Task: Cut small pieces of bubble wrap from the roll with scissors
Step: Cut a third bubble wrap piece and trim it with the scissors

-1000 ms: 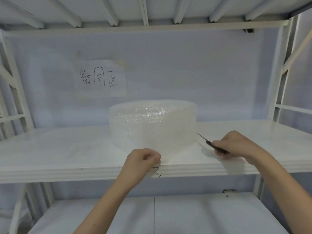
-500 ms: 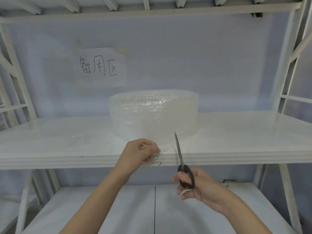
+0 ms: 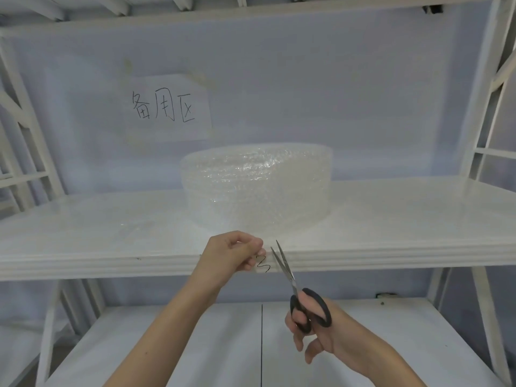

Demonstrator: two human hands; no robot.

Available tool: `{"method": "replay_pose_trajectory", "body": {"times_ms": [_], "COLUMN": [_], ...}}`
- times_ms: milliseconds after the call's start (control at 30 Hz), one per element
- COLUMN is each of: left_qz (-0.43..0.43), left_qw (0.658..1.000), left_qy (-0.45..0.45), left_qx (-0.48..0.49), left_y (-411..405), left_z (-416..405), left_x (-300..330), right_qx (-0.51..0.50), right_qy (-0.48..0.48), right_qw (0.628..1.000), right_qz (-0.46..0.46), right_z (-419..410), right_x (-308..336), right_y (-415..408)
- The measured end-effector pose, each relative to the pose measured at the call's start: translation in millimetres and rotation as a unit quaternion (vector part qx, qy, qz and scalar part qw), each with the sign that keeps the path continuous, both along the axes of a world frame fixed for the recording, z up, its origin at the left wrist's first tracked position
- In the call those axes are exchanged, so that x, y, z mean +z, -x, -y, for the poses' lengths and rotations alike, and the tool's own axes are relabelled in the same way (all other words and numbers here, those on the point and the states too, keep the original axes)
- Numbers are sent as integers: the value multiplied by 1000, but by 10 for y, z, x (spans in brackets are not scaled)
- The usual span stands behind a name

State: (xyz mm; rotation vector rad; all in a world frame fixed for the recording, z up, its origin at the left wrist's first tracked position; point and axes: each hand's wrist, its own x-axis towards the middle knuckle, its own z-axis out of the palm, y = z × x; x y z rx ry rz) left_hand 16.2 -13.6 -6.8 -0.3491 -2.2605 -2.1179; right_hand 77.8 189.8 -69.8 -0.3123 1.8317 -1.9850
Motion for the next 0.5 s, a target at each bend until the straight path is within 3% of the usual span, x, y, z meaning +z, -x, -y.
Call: {"method": "replay_pose_trajectory", "body": {"times_ms": [500], "left_qz": [-6], "left_qw": [1000], "left_qy": [-20], "left_qx": [-16], "left_y": [-40], "left_z": [-63], "left_x": [31], "right_qx": [22], "right_qy": [4], "right_qw": [999], "right_qz": [-28], "right_z": [1], "right_x": [87], "right_y": [75]}}
